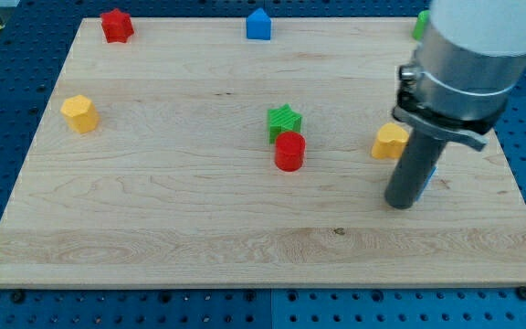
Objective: Keep the blue cube at the center right corner
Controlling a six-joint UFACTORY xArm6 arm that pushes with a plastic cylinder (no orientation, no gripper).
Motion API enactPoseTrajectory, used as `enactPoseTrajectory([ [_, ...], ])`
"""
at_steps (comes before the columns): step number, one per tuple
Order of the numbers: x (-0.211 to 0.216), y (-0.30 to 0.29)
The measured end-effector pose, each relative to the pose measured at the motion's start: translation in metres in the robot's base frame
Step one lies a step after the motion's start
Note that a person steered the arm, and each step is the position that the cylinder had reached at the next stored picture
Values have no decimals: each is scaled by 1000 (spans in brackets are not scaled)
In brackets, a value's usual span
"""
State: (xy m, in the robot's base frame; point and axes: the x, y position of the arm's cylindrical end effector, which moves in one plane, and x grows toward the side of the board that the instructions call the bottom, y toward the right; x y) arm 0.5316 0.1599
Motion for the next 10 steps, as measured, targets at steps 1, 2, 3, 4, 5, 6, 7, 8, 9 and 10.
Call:
enactPoseTrajectory([
  [1, -14, 1],
  [2, -21, -1],
  [3, -21, 6],
  [4, -23, 17],
  [5, -31, 26],
  [6, -44, 35],
  [7, -51, 39],
  [8, -59, 46],
  [9, -54, 51],
  [10, -50, 66],
])
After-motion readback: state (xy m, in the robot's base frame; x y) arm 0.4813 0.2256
